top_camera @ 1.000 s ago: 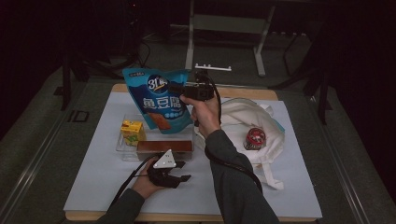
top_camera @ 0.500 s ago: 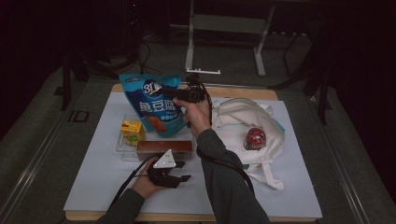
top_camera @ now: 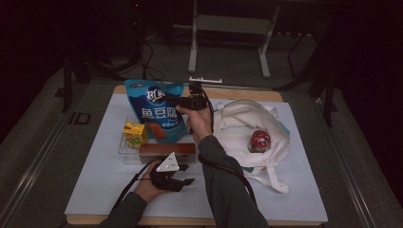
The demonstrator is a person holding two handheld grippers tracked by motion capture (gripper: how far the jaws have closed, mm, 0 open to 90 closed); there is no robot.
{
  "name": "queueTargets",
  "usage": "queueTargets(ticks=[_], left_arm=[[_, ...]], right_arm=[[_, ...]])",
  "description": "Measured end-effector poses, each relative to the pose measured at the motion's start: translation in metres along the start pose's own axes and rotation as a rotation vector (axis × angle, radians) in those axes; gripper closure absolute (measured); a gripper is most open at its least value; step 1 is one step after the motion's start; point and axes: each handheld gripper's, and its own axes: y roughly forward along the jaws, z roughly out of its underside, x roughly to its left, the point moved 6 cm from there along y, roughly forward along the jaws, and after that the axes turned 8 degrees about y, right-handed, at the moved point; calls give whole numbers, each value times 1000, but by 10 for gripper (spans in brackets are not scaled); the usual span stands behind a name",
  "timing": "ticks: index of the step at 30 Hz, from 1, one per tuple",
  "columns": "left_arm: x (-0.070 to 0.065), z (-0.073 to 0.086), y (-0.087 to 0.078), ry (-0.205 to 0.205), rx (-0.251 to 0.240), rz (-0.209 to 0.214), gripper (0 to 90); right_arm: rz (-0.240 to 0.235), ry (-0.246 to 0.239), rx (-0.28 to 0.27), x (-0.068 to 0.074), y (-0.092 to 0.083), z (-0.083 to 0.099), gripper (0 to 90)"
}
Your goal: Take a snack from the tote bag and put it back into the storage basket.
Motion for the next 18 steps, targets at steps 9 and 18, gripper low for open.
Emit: queueTargets(ticks=[9,18], left_arm=[[0,0,0,-2,3,-1,425],[0,0,0,0,3,-3,424]], right_arm=[[36,-64,56,-12,-14,4,803],[165,-285,175,-17,-26,17,651]])
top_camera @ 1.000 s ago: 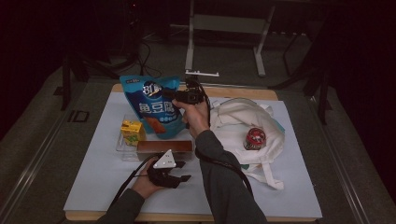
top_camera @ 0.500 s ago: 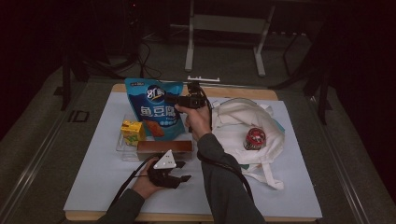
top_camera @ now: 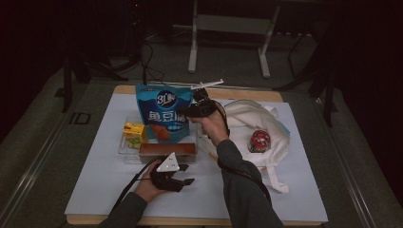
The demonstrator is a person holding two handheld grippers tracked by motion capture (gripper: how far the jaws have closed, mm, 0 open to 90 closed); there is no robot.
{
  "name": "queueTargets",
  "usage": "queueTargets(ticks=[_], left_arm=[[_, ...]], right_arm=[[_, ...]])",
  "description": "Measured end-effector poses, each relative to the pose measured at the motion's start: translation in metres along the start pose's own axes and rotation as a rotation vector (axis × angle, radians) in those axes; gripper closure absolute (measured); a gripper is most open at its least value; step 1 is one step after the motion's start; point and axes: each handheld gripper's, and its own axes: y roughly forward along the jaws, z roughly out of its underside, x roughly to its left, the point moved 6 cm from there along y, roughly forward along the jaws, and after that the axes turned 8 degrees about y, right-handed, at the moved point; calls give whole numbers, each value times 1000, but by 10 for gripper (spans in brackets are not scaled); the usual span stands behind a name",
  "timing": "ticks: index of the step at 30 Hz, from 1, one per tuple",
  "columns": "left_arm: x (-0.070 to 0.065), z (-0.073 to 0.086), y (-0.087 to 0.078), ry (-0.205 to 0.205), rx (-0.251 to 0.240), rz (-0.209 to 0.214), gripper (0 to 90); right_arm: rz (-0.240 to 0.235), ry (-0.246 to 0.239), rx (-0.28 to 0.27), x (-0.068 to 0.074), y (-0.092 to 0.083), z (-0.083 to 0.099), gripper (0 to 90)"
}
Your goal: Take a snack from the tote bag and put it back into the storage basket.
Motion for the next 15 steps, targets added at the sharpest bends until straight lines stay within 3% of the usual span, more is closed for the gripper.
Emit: queueTargets(ticks=[3,8,12,15], left_arm=[[0,0,0,-1,1,0,424],[0,0,0,0,3,-1,423],[0,0,0,1,4,-1,423],[0,0,0,2,4,-2,423]], right_arm=[[45,-88,59,1,-1,9,607],[94,-190,126,-4,-3,25,594],[122,-213,152,-9,-3,32,592],[129,-209,157,-10,0,34,673]])
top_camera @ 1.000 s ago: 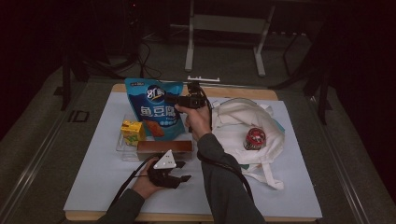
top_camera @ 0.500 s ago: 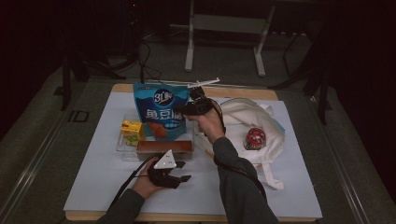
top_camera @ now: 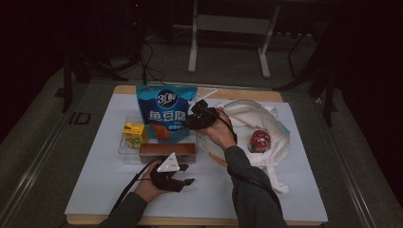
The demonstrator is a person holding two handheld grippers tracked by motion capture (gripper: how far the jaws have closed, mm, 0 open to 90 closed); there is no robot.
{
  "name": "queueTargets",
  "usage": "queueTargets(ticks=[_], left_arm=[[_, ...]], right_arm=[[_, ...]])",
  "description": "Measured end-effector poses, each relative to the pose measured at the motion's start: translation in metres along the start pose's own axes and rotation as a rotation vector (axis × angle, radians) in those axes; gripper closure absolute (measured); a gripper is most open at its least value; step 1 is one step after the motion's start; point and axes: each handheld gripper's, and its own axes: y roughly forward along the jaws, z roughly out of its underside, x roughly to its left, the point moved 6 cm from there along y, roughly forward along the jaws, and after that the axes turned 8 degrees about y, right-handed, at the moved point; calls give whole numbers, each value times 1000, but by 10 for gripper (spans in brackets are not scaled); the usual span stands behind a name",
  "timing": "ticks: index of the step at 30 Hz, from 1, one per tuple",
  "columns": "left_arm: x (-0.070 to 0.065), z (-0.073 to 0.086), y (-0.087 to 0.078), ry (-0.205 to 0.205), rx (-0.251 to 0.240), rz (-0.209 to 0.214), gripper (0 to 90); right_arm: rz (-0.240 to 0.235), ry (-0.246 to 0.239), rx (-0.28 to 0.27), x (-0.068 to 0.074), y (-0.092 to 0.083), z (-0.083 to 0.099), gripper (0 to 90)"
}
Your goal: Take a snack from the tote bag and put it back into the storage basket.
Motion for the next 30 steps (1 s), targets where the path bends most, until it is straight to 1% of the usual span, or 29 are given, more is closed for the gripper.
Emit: queueTargets(ticks=[3,4,6,8,11,18,21,23,25,27,30], left_arm=[[0,0,0,1,1,0,423],[0,0,0,1,1,0,423],[0,0,0,3,2,1,423],[0,0,0,3,5,0,423],[0,0,0,-1,4,1,423],[0,0,0,0,4,2,423],[0,0,0,-2,3,3,423],[0,0,0,-1,3,5,423],[0,0,0,-4,2,5,423],[0,0,0,-4,2,6,423],[0,0,0,-3,3,7,423]], right_arm=[[24,-14,-3,1,2,-1,739],[33,-23,-4,2,2,-2,749],[42,-22,-3,4,4,-3,755],[40,-29,-1,6,5,-4,759],[43,-29,-5,10,8,-6,760],[32,-36,-12,22,16,-12,760],[18,-23,-25,26,18,-15,757],[19,-30,-24,26,18,-16,753],[22,-29,-14,26,18,-14,747],[23,-27,-15,24,17,-13,737],[19,-16,-19,22,17,-12,715]])
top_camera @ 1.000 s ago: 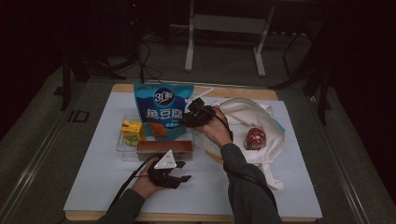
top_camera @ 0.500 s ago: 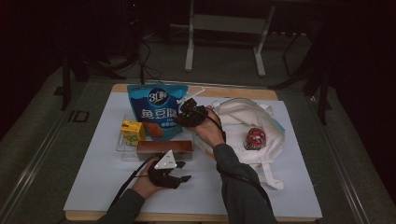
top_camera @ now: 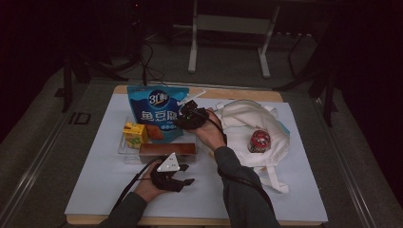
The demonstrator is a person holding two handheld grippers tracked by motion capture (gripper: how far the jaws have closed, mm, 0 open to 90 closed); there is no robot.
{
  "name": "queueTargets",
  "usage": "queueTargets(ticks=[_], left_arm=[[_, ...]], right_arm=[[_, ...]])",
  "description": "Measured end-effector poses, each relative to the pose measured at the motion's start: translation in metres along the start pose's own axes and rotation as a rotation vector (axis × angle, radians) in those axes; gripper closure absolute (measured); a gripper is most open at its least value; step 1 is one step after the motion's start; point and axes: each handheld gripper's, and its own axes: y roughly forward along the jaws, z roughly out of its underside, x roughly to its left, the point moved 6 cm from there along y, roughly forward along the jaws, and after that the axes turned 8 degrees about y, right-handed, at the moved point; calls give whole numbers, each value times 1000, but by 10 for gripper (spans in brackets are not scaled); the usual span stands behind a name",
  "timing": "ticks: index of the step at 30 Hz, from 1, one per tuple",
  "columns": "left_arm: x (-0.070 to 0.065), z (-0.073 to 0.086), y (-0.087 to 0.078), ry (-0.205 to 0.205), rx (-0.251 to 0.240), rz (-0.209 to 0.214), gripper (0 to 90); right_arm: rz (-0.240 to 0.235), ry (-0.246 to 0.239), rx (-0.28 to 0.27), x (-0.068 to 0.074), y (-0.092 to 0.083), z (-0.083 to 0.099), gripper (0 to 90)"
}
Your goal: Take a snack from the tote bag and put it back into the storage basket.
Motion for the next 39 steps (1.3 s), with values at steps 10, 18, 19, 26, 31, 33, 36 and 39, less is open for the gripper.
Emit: queueTargets(ticks=[10,18,19,26,31,33,36,39], left_arm=[[0,0,0,2,1,2,423],[0,0,0,-1,0,1,421],[0,0,0,0,2,0,421],[1,0,0,-6,-1,1,419],[1,0,0,-11,-1,1,416],[1,0,0,-11,-2,1,416],[1,0,0,-13,-3,3,415],[1,0,0,-11,-1,2,415]], right_arm=[[13,-6,-2,-1,-3,1,670],[13,1,-28,-6,-22,4,637],[11,5,-31,-8,-24,4,636],[19,10,-45,-12,-37,8,622],[25,6,-49,-13,-46,11,612],[28,2,-51,-13,-49,13,612],[38,-4,-47,-13,-53,15,611],[53,-12,-42,-13,-57,18,597]])
